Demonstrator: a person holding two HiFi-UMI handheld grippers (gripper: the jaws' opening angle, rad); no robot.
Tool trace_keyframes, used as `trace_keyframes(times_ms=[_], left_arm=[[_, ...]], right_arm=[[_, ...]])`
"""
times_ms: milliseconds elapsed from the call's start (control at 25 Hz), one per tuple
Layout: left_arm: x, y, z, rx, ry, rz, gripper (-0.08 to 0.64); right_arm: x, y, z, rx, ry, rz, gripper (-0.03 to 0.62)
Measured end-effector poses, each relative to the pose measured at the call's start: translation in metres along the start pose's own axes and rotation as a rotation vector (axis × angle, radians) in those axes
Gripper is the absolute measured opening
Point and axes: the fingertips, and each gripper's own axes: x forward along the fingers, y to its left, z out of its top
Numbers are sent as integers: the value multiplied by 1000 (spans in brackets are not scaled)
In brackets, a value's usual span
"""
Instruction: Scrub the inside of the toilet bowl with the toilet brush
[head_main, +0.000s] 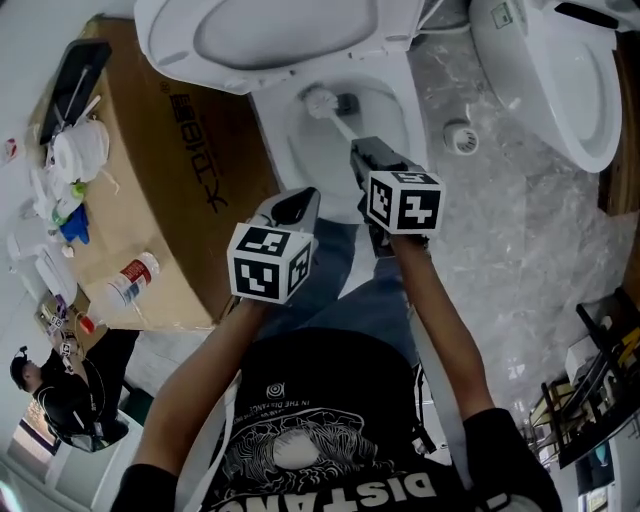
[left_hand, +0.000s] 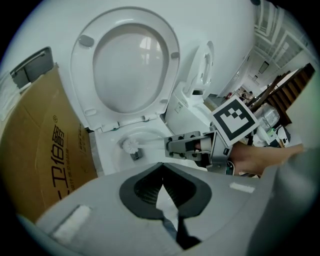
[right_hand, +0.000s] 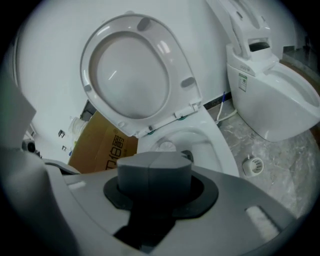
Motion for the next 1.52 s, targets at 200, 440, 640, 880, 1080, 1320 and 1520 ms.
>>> trace_keyframes(times_ms=[200, 440, 640, 880, 1080, 1320, 1520], left_arm=[[2, -8, 0, -4, -4, -1, 2], [7, -30, -7, -17, -14, -16, 2], [8, -47, -10, -39, -45, -16, 2], [4, -63, -26, -68, -60, -7, 2], [4, -75, -40, -111, -71, -10, 2], [-1, -71, -46, -145, -88, 4, 2], [-4, -62, -47, -159, -92, 6, 1]], right_arm=[[-16, -34, 6, 68, -50, -69, 150], [-47, -63, -3, 75, -52, -119, 150], [-72, -78, -20, 57, -33, -138, 150], [-93, -84, -55, 38, 12, -142, 150], [-108, -86, -85, 2, 81, -133, 150], [-108, -66, -119, -10, 156, -88, 150], [-93, -39, -128, -18, 186, -37, 150]])
